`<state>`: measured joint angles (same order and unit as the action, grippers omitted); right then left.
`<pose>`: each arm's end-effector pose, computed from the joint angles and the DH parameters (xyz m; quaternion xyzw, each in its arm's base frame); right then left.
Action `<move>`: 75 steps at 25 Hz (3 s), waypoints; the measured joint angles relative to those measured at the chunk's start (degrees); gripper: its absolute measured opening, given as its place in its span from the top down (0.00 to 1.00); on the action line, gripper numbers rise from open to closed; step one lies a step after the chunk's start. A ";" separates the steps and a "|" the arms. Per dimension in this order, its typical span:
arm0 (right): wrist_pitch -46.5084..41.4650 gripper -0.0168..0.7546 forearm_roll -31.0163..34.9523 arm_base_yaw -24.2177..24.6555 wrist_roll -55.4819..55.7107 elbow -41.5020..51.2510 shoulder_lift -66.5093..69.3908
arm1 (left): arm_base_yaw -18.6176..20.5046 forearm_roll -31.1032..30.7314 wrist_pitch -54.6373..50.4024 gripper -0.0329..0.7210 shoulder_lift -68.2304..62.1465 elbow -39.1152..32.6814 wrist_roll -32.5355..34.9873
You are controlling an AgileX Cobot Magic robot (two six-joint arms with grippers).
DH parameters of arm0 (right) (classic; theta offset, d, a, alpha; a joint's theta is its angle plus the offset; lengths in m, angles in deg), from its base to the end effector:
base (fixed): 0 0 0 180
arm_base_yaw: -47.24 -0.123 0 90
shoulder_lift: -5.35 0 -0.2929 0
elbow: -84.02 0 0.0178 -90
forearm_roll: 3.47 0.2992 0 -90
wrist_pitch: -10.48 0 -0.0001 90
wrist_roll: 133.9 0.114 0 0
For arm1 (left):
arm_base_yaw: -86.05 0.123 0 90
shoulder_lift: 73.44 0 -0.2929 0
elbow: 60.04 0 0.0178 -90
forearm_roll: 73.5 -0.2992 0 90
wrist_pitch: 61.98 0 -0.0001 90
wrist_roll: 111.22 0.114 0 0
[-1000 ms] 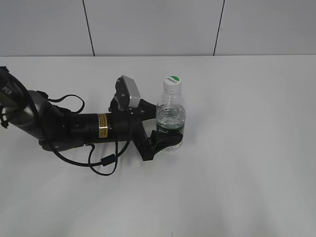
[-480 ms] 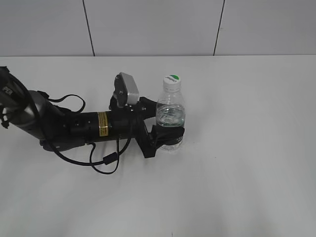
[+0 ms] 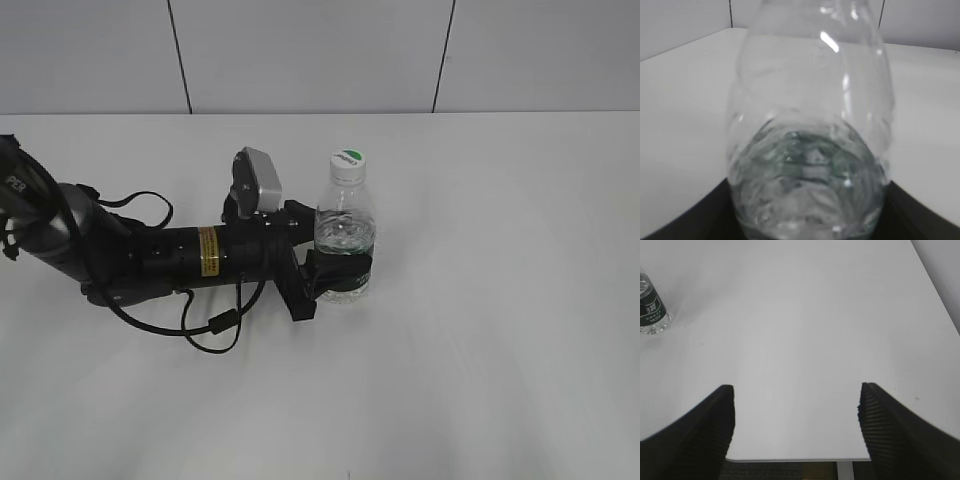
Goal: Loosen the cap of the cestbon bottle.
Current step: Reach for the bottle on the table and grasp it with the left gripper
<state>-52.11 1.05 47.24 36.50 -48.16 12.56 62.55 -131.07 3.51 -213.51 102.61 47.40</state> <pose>0.0452 0.0080 0.2932 -0.0741 0.8516 -0.0041 0.5190 0.3553 -0.2499 0.0192 0.4597 0.6217 -0.3953 0.4958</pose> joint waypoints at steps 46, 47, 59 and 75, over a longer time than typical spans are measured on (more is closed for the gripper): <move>0.00 0.22 -0.09 0.00 0.00 0.00 0.00 | 0.66 -4.19 0.85 0.41 0.00 0.06 0.00; 0.00 0.22 -0.12 0.00 0.00 0.00 0.00 | 0.68 -4.25 0.95 0.41 0.00 0.06 0.00; 0.28 0.22 -0.39 0.00 0.00 -0.26 2.11 | 0.73 -4.36 1.05 0.41 0.00 0.06 0.00; 10.36 0.22 -0.18 0.00 -0.68 -9.97 31.93 | 0.73 -4.36 1.05 0.41 0.00 0.06 0.00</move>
<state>-41.75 0.87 47.24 35.82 -58.13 44.49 63.28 -135.44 4.55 -213.51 102.68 47.40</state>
